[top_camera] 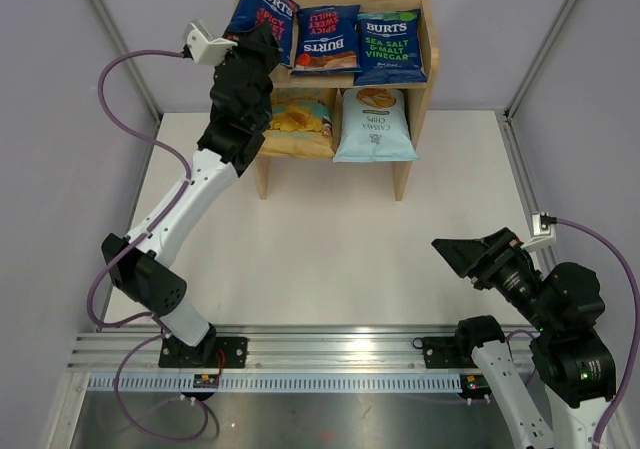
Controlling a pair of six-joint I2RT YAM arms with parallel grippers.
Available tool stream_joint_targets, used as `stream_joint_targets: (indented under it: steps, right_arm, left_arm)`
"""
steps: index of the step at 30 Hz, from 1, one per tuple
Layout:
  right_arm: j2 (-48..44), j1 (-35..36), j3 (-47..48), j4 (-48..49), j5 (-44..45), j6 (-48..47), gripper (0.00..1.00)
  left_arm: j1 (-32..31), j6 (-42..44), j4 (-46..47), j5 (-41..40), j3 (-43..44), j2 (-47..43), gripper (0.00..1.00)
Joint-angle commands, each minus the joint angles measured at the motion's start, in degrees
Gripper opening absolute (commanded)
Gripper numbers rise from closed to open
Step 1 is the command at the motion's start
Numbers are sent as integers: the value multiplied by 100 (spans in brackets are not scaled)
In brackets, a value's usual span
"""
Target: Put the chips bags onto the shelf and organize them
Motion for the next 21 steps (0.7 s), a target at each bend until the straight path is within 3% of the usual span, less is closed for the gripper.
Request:
stream_joint_targets:
  steps: [1, 12, 21]
  right_arm:
    - [-58, 24, 126, 90, -238, -47, 73]
    - [-119, 24, 293, 55, -379, 49, 73]
    - [-172, 24, 267, 46, -388, 93, 73]
  left_arm:
    - [36, -171, 250, -140, 10, 118, 13]
    - [27, -979, -196, 71, -227, 153, 11]
    - [36, -1656, -1093, 238, 71, 268, 24]
